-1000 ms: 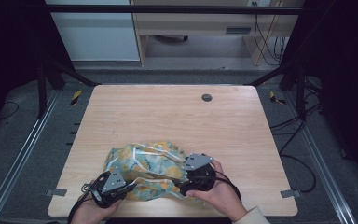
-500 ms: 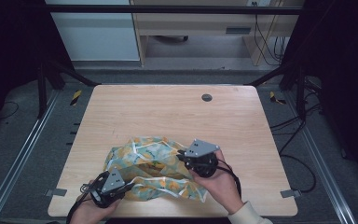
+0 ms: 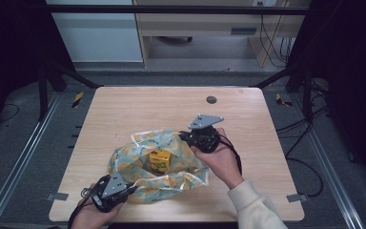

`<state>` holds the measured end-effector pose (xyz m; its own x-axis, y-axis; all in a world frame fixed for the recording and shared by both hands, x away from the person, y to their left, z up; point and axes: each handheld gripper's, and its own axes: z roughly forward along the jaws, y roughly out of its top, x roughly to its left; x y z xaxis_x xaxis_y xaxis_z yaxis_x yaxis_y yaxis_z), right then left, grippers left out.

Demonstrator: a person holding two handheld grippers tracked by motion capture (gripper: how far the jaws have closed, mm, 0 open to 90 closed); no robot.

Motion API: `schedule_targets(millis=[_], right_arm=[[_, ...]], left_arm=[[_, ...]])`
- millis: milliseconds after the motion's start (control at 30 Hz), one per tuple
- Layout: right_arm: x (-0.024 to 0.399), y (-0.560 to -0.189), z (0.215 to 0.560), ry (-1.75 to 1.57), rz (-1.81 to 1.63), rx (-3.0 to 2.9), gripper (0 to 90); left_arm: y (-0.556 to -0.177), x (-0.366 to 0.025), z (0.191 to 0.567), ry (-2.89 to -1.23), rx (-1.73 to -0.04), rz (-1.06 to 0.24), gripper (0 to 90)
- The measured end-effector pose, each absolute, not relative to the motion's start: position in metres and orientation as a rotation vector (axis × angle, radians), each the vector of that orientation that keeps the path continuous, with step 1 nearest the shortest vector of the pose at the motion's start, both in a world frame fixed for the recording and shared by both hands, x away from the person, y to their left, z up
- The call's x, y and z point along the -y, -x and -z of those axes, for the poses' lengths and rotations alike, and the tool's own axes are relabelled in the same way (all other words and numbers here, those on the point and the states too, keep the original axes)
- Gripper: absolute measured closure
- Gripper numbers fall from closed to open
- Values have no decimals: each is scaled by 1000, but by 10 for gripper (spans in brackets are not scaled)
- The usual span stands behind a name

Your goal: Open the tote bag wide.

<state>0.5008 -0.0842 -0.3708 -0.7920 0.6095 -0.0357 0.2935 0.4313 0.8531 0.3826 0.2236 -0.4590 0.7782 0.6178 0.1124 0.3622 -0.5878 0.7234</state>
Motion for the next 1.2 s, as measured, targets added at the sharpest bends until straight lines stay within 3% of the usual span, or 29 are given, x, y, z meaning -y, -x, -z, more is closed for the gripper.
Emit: schedule_targets(millis=[700,1200], right_arm=[[80,-575,409,-942,-1202,-2451,891],[91,-604,440,-1086,-1093,-2452,892]], left_arm=[[-403,-218,454,-2194,-718,-531,849],[-405,-217,460,-2278,-717,-575,851]])
